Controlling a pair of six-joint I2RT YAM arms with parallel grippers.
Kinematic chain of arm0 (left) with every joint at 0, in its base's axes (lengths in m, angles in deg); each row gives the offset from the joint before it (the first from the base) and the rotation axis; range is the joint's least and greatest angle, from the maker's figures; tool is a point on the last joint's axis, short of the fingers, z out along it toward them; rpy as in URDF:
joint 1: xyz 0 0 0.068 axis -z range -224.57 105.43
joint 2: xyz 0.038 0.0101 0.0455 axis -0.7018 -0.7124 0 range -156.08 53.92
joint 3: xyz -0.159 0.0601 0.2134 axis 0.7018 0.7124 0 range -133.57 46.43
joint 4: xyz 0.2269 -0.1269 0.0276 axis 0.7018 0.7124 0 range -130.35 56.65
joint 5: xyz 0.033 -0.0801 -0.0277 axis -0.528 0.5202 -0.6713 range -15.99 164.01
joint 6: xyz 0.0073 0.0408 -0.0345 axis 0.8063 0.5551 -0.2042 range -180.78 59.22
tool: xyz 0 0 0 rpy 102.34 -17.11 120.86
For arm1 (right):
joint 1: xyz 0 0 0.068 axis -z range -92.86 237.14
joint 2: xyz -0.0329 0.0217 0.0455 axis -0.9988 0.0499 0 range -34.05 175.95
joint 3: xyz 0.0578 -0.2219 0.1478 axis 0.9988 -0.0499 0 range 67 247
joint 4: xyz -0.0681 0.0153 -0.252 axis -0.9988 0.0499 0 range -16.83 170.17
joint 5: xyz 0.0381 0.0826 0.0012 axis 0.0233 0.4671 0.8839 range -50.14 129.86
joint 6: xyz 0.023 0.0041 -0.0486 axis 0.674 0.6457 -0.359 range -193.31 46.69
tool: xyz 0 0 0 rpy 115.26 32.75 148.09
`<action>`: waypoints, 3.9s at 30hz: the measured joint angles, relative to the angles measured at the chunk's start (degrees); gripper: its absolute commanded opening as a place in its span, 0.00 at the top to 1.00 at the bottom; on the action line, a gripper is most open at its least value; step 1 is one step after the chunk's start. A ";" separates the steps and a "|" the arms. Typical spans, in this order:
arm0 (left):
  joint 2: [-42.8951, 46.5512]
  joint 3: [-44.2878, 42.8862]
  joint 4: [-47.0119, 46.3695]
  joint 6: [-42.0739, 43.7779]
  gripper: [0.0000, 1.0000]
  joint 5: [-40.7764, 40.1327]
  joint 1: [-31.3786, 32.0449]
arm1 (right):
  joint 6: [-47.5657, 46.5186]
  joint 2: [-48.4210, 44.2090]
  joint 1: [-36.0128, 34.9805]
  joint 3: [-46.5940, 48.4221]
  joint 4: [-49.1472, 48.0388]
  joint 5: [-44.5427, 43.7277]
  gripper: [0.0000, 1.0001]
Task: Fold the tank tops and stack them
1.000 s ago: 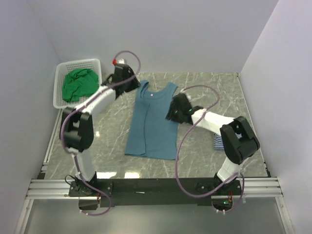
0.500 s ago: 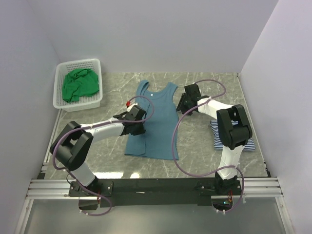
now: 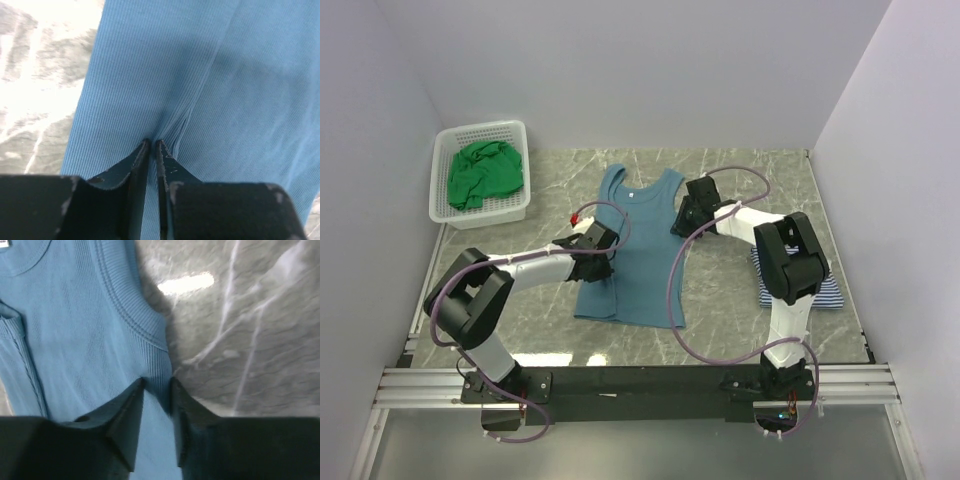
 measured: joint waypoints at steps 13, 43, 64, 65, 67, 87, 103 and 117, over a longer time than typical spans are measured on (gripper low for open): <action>1.33 1.42 0.42 2.78 0.85 -0.11 -3.54 | -0.72 -5.95 -5.33 -3.63 6.23 -18.53 0.52; 12.94 -1.31 9.75 5.95 0.55 3.85 26.10 | 2.80 -9.57 -0.94 -13.27 -5.31 -1.86 0.52; -0.57 -4.61 9.64 -5.97 0.80 -6.93 37.66 | 7.56 -8.24 -0.94 -16.22 -13.33 4.24 0.66; -0.52 -4.22 9.33 -6.01 0.82 -6.97 37.66 | 7.63 -7.98 -0.94 -16.00 -13.38 4.31 0.70; -0.28 -3.21 8.39 -5.99 0.87 -6.91 37.66 | 7.74 -7.37 -0.94 -15.52 -13.49 4.48 0.75; 13.29 9.70 -8.04 -4.63 0.99 -1.55 38.73 | 3.28 -10.10 -1.81 -13.40 -1.60 -6.36 1.00; 25.46 16.46 3.41 -20.13 0.99 -10.36 36.41 | 0.96 0.07 -12.68 10.43 13.79 -17.55 1.00; 29.79 20.87 8.59 -22.47 0.99 -10.38 29.68 | 1.55 10.78 -16.46 25.64 19.30 -17.86 0.96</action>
